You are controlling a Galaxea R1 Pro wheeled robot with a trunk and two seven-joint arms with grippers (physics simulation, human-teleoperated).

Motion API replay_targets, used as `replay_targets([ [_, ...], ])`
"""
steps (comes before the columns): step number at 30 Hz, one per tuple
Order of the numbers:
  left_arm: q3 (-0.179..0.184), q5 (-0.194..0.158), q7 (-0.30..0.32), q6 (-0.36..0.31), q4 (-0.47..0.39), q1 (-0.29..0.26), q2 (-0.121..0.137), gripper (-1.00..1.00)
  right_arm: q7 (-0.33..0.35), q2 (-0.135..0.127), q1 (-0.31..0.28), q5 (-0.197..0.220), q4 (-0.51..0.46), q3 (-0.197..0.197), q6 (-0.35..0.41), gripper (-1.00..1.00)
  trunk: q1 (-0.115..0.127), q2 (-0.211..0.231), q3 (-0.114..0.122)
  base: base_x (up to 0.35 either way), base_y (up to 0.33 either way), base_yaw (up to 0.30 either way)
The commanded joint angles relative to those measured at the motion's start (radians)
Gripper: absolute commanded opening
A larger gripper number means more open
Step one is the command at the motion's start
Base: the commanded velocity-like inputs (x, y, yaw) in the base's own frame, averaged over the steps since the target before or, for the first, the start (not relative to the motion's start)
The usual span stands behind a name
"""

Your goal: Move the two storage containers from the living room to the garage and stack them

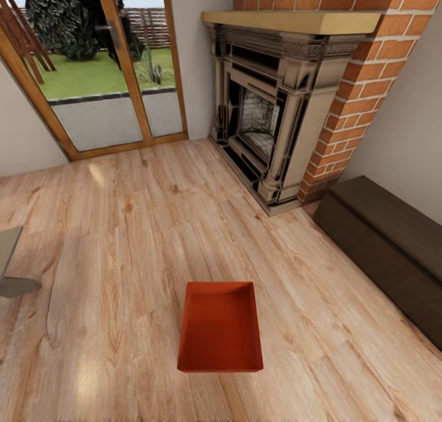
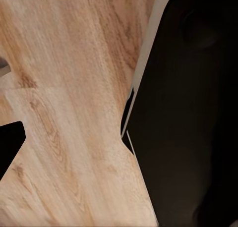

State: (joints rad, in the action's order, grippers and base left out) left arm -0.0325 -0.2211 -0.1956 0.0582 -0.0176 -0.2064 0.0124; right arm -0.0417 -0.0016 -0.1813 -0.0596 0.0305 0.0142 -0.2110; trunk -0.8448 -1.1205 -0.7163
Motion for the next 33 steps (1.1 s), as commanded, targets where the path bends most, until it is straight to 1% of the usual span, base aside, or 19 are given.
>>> replay_targets([
  [1,-0.003,-0.004,-0.001,0.004,0.001,0.0,0.0,1.0,-0.004,0.0,-0.001,-0.006,0.003,0.001,-0.005,1.0,0.0,0.0,-0.002,0.0,0.0,0.0],
  [33,-0.003,-0.004,-0.001,0.004,0.001,0.0,0.0,1.0,-0.004,0.0,-0.001,-0.006,0.003,0.001,-0.005,1.0,0.0,0.0,-0.054,0.0,0.0,0.0],
])
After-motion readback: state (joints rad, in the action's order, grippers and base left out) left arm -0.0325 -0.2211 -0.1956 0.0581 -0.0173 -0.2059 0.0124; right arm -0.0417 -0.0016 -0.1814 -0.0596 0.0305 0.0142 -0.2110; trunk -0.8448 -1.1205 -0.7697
